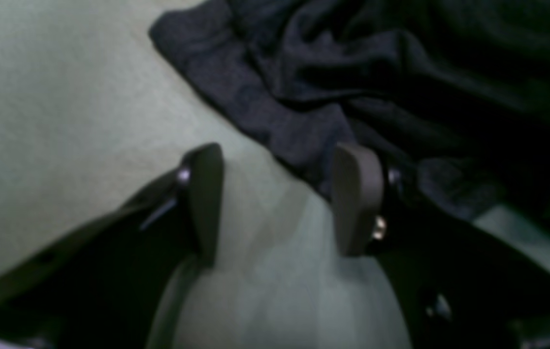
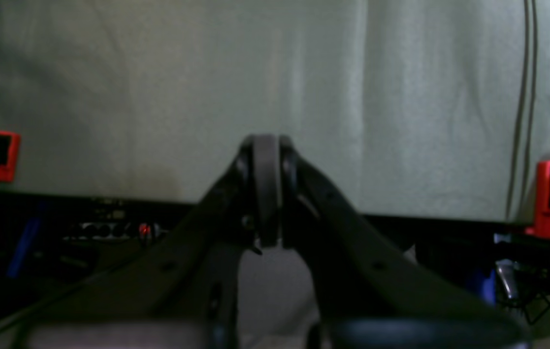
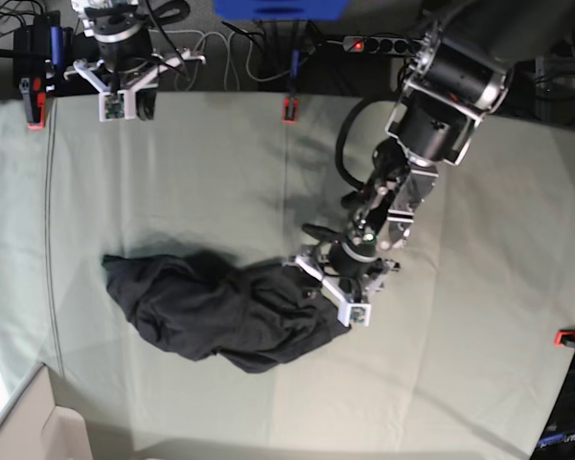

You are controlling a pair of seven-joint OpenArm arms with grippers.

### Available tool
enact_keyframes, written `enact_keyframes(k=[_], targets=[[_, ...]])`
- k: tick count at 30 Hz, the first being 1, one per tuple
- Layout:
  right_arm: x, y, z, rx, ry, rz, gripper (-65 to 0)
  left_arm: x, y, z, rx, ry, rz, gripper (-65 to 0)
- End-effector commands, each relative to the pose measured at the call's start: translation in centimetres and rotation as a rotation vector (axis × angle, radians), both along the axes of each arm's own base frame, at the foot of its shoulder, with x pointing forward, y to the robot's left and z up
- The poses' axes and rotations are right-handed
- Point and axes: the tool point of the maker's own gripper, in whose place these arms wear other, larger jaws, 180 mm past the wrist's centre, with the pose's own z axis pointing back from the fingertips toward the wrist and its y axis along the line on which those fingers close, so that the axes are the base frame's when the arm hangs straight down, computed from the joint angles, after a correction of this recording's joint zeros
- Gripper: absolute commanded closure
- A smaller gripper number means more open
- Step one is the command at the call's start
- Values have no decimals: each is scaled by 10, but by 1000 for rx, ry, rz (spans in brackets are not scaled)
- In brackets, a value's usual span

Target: Layout the t-shirt on the table in an organized manner, then fold the t-shirt properly

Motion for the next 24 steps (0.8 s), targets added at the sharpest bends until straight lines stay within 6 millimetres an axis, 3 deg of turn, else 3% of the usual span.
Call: enact_keyframes(k=[1,6,9,12,15,21,24], targets=[[3,0,7,-2,-30,6,0,8,0,7,-4,-13,4,-304],[3,1,7,0,-29,6,0,7,6,-3,21,19,6,-84],[1,2,5,1,-23,7,0,13,-8,0,11,25,-5,0],[-1,2,4,1,-18,7,0,20,-15,7,-1,11,-9,-3],[-1,0,4,-3,-16,9,0,29,-23,32,-40,-59,-13,-3],[-2,-3,4,-9,-15,6,0,12,7,70,-38,-205,-25,-3],[-1,0,4,-4,-16,10,0,0,30,70,-17,-215,-8,-3]])
